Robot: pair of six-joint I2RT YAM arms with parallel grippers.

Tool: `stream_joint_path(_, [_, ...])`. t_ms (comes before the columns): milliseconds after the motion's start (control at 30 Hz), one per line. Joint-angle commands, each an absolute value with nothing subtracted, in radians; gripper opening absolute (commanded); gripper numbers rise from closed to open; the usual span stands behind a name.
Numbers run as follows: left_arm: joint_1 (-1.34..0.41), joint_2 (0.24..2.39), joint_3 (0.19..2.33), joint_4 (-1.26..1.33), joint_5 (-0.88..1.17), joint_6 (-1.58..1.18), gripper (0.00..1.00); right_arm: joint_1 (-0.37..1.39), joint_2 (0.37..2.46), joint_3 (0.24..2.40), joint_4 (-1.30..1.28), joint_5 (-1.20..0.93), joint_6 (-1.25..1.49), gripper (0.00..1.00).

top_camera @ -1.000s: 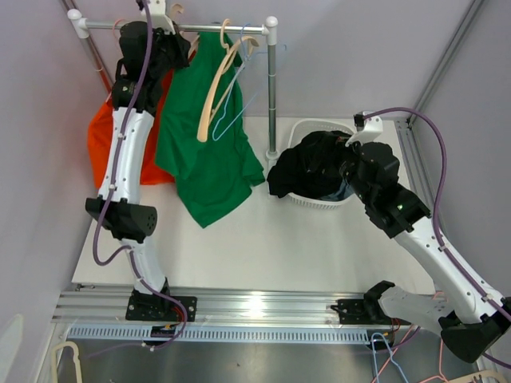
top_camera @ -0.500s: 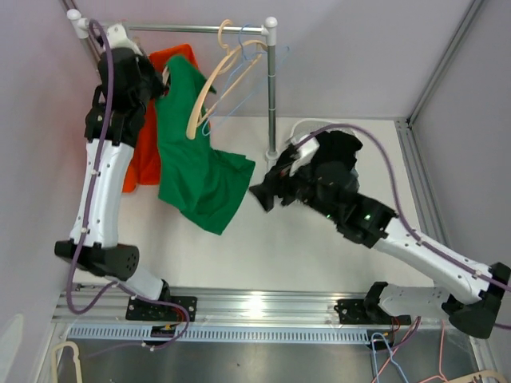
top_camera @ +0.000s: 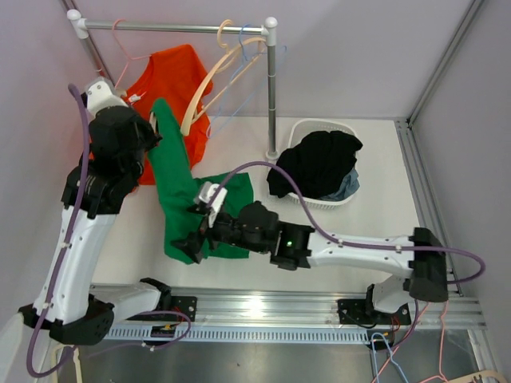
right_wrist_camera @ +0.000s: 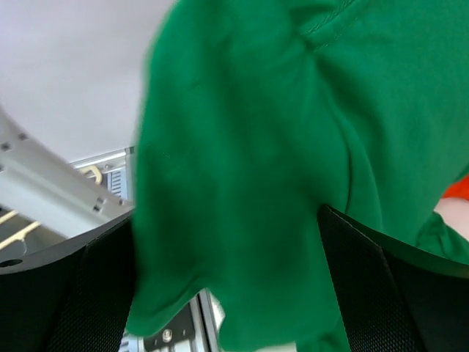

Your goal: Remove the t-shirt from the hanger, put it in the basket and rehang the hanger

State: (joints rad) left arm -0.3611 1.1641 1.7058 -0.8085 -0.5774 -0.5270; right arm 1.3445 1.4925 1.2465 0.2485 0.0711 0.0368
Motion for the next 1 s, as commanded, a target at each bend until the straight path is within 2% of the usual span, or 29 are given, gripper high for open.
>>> stream_joint_path(0, [-0.387, 1.120, 1.634, -0.752, -0.623, -0.549, 0.01, 1.356, 1.581, 1.347, 0.379, 0.083, 0.026, 0.99])
stream_joint_path(33, [-0.388, 1.120, 1.634, -0.761, -0.623, -0.546, 0.01, 1.361, 1.600, 1.362, 0.377, 0.089, 0.029, 0.99])
stream_joint_path(67, [-0.388, 1.117, 1.635, -0.771, -0.629, -0.551, 0.01, 1.359, 1.617, 1.397, 0.365, 0.089, 0.028, 0.92])
stream_joint_path(100, [-0.388, 1.112, 1.632, -0.782, -0.624, -0.552, 0.01, 1.361, 1.643, 1.414, 0.356, 0.084, 0.023, 0.44])
stream_joint_path(133, [-0.388, 1.109, 1.631, -0.779, -0.618, -0.546, 0.01, 1.362, 1.650, 1.426, 0.347, 0.087, 0.025, 0.12])
stream_joint_path(167, [-0.388, 1.103, 1.634, -0.769, -0.609, -0.543, 0.00, 1.365, 1.651, 1.431, 0.336, 0.094, 0.032, 0.00])
stream_joint_path(300, [-0.382, 1.179, 1.652, -0.728, -0.571, -0.483, 0.01, 1.448, 1.595, 1.382, 0.299, 0.136, 0.005, 0.00])
stream_joint_path(500, [-0.313, 1.432, 1.943, -0.960, -0.465, -0.508, 0.01, 1.644, 1.532, 1.257, 0.278, 0.242, 0.026, 0.00])
stream_joint_path(800, [-0.203, 1.640, 2.304, -1.287, -0.190, -0.483, 0.01, 1.686, 1.611, 1.193, 0.324, 0.340, 0.025, 0.00])
stream_joint_path(867, [-0.202, 1.550, 2.246, -1.261, -0.193, -0.479, 0.00, 1.664, 1.602, 1.204, 0.321, 0.357, 0.020, 0.00])
stream_joint_path(900, [-0.202, 1.487, 2.194, -1.159, -0.180, -0.479, 0.01, 1.652, 1.585, 1.206, 0.321, 0.360, 0.028, 0.00])
stream_joint_path(933, [-0.202, 1.415, 1.999, -1.087, -0.161, -0.474, 0.01, 1.608, 1.580, 1.212, 0.304, 0.360, 0.063, 0.00])
stream_joint_path(967, [-0.204, 1.332, 1.918, -0.993, -0.093, -0.466, 0.01, 1.580, 1.578, 1.226, 0.279, 0.362, 0.095, 0.00])
